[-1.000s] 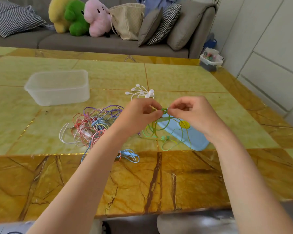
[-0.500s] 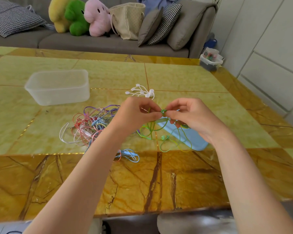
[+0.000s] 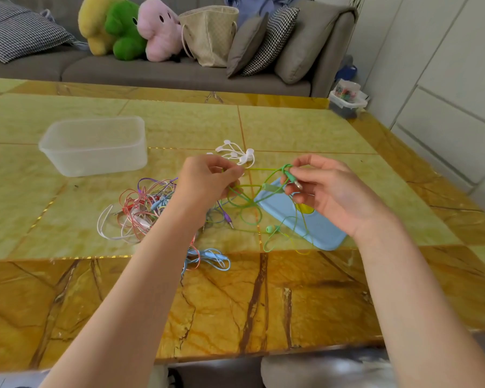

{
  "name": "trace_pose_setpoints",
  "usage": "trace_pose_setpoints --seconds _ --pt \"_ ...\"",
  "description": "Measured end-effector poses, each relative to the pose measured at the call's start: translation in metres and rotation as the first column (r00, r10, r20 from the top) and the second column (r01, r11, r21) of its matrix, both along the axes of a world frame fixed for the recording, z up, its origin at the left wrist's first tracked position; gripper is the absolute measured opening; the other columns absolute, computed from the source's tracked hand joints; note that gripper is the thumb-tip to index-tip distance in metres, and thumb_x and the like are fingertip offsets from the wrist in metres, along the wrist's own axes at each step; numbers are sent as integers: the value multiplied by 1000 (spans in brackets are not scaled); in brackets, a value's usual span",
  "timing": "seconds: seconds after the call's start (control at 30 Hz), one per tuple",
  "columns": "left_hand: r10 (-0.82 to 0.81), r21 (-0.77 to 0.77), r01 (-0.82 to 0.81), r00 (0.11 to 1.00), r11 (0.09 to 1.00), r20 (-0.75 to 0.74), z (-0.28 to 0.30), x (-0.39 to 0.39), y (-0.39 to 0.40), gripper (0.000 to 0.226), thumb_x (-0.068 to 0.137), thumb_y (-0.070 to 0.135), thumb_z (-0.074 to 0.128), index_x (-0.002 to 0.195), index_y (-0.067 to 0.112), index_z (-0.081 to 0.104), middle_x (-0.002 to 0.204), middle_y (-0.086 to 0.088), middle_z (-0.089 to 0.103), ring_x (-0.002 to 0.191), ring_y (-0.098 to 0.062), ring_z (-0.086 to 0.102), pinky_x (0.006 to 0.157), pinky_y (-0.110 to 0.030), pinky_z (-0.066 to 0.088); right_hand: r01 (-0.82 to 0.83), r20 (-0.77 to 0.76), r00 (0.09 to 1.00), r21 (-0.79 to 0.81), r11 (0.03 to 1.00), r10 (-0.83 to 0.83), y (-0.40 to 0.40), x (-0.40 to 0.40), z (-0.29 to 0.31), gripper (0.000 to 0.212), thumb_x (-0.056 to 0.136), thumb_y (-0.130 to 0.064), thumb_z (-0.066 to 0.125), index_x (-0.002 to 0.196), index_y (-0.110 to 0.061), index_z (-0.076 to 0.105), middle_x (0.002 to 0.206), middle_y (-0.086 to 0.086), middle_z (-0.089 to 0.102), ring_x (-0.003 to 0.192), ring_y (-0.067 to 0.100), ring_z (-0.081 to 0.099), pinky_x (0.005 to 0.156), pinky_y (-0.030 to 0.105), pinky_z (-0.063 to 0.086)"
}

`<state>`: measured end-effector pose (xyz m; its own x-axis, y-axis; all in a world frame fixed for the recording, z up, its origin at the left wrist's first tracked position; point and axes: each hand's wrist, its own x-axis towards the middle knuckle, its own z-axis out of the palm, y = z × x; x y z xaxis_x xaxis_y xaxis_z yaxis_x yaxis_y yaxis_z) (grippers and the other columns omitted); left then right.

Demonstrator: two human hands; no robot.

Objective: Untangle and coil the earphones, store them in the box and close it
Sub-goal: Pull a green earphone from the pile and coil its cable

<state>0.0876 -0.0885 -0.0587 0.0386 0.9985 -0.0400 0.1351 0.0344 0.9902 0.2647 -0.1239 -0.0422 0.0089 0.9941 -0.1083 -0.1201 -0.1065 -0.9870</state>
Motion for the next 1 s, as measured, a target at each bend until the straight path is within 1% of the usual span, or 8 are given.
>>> trace_pose_setpoints --seconds 0.23,0.3,0.4,0.47,0.53,0.67,0.77,1.0 --pt "19 -17 -18 998 1000 64 -2 4 1 10 86 6 64 77 7 61 67 -7 57 44 -1 57 45 -14 48 -221 -56 974 -37 975 218 -6 4 2 12 70 -7 57 81 -10 56 59 4 56 47 10 46 44 14 40" --pt "2 17 1 990 1000 -142 -8 2 5 16 86 12 65 71 15 60 67 -4 59 54 -10 60 58 -27 57 -195 25 980 -69 978 197 -4 5 -1 8 78 0 55 81 -8 57 61 5 58 51 11 49 46 16 42" --pt "-96 -2 118 799 993 -593 -10 -1 2 11 86 33 63 85 22 61 78 -1 57 71 -19 56 70 -31 45 -57 171 983 -73 996 68 -1 7 -6 17 89 5 50 79 -6 57 68 7 61 57 12 56 50 16 48" --pt "-51 36 112 688 993 -724 -10 -2 0 28 87 39 61 112 26 60 96 -4 57 89 -23 54 79 -32 40 -34 251 967 -50 998 45 1 9 -10 18 90 5 51 78 -7 57 72 8 62 60 11 57 53 15 50" --pt "87 233 158 621 960 -779 -7 2 -1 38 89 38 57 127 34 54 118 -4 52 112 -28 44 95 -37 36 -61 308 949 -30 998 67 1 7 -12 17 89 6 53 78 -7 58 75 10 63 59 10 58 55 15 50" --pt "-73 407 442 744 799 -664 -5 17 -8 28 88 18 59 115 23 67 111 2 64 104 -16 57 93 -29 41 -54 279 959 42 998 40 1 2 -12 18 86 7 56 78 -9 59 73 8 62 55 5 58 55 14 48" --pt "-235 300 432 823 850 -518 -2 19 -10 23 83 6 65 105 12 71 76 8 65 63 8 56 67 -7 41 -49 273 962 92 995 22 0 3 -10 17 86 6 58 80 -10 60 72 6 64 57 6 59 55 14 47" --pt "-472 88 476 879 875 -59 0 23 -14 28 96 0 44 92 23 59 56 11 66 54 2 63 62 -15 52 -97 273 960 120 988 61 -2 8 -6 18 87 5 57 80 -11 61 67 3 65 59 8 60 59 16 47"
